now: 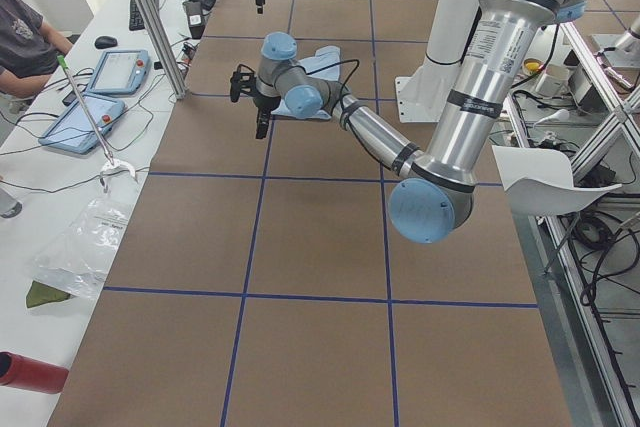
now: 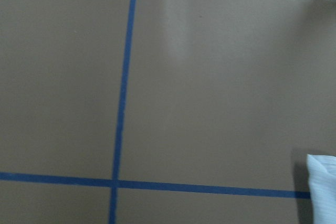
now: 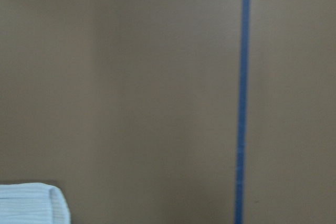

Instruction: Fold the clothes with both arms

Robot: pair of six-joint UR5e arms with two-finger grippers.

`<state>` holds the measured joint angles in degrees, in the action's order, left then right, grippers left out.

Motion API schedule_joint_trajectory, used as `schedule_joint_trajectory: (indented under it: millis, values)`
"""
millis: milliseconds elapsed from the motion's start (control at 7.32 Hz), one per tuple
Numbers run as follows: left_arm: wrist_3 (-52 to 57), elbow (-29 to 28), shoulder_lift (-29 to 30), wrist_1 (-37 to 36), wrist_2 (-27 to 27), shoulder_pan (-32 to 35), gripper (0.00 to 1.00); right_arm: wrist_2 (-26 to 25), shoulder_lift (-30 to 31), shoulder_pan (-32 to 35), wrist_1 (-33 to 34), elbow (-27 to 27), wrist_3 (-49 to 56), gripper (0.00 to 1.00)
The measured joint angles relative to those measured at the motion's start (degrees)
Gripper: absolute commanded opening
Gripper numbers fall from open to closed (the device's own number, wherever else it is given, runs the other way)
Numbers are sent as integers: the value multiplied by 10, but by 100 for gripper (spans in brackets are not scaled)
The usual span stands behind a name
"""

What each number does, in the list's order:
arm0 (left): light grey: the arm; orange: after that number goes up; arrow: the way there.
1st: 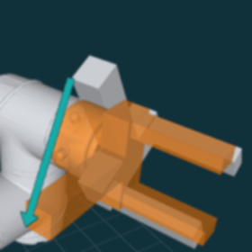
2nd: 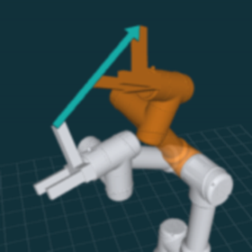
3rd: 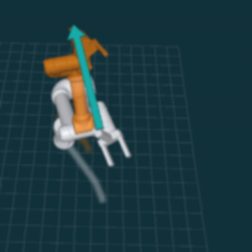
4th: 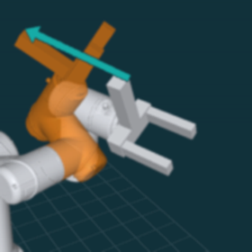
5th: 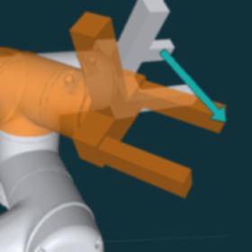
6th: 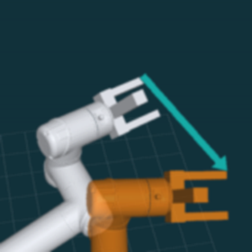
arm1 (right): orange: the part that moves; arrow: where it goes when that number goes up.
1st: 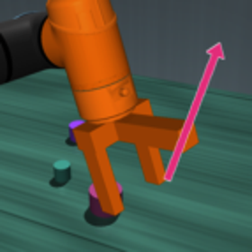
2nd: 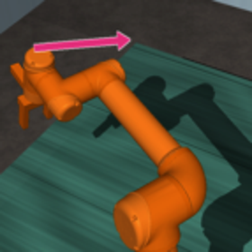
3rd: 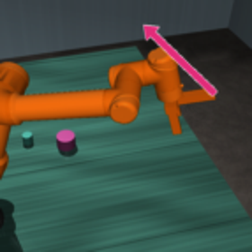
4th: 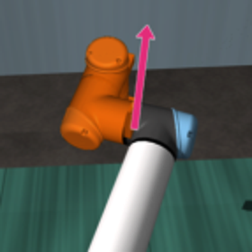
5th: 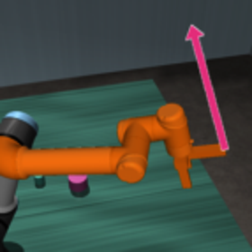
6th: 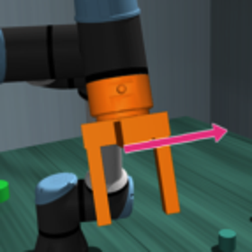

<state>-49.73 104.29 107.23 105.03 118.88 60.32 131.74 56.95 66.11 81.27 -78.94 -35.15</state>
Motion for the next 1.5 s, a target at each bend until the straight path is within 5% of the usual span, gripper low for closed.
schedule_joint_trajectory:
  millis: [819, 1502]
  values:
    - [480, -72, -138, -4, 84, 236, 100, 49, 148, 199, 132, -4, 420, 100]
    - [529, -113, -223, 24, 108, 266, 100, 34, 206, 225, 157, -44, 454, 100]
